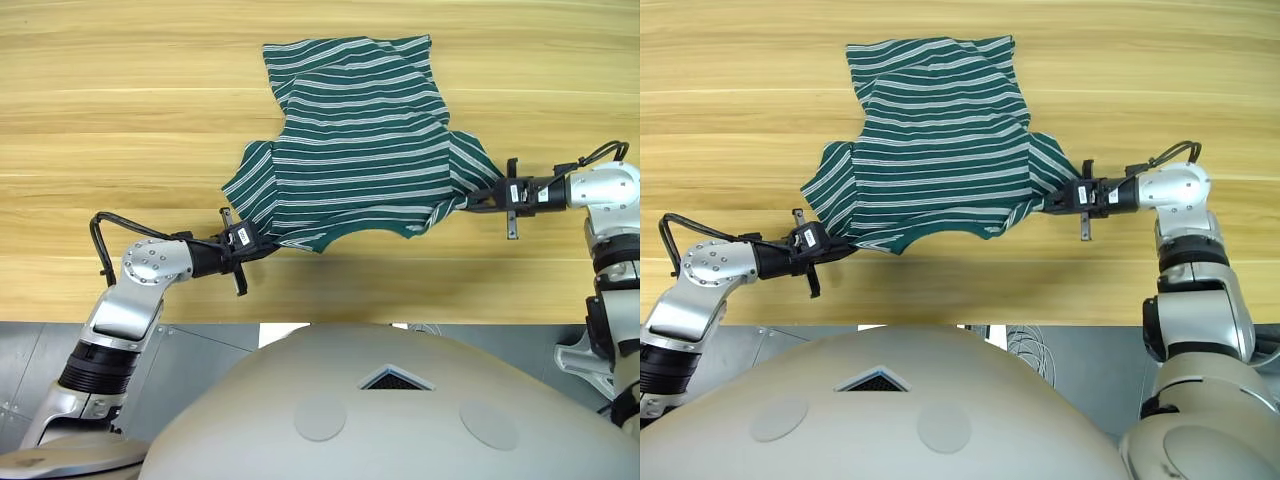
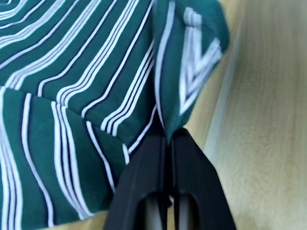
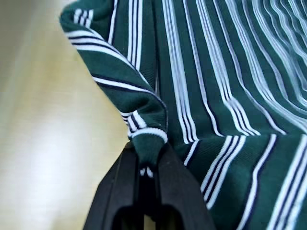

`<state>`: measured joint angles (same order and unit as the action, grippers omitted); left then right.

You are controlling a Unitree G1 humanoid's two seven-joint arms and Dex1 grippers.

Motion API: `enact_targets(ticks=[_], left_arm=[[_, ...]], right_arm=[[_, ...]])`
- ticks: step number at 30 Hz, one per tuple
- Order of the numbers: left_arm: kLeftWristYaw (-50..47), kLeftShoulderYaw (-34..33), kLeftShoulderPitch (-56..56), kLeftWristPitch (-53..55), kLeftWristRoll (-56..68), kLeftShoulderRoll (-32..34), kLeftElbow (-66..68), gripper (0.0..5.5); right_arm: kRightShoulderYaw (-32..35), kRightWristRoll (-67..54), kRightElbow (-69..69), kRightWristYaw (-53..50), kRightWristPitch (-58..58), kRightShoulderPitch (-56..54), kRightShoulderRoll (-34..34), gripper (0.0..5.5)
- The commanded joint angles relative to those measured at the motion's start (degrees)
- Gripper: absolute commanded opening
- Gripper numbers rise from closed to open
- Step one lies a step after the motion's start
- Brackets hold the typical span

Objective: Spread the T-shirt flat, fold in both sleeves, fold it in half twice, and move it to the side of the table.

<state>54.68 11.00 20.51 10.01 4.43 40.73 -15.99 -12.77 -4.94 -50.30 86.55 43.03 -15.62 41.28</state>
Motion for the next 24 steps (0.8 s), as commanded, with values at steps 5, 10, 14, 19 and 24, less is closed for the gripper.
enact_targets(ticks=[5, 10, 14, 19, 24], left_arm=[[0.8, 0.0, 1.9, 3.1, 0.6, 2.9, -0.8, 0.0], [2.9, -1.1, 4.9, 7.1, 5.1, 5.5, -6.2, 0.0], [3.4, -1.4, 6.4, 8.5, 6.2, 7.0, -8.7, 0.0], [2.4, -1.5, 6.1, 7.3, 4.6, 8.0, -9.8, 0.0], [1.8, -1.7, 5.8, 7.0, 3.9, 8.2, -10.4, 0.46]], right_arm=[[-4.3, 3.5, 4.7, 0.5, -4.5, 6.2, 2.4, 1.13], [-5.4, 3.3, 6.5, 0.2, -5.1, 7.3, 4.2, 1.91], [-5.5, 2.3, 6.5, 0.7, -5.2, 7.3, 5.7, 2.58], [-5.0, 0.7, 8.0, 1.0, -5.7, 7.8, 6.2, 2.93], [-4.8, -1.9, 10.0, 2.9, -6.7, 9.2, 6.7, 2.96]])
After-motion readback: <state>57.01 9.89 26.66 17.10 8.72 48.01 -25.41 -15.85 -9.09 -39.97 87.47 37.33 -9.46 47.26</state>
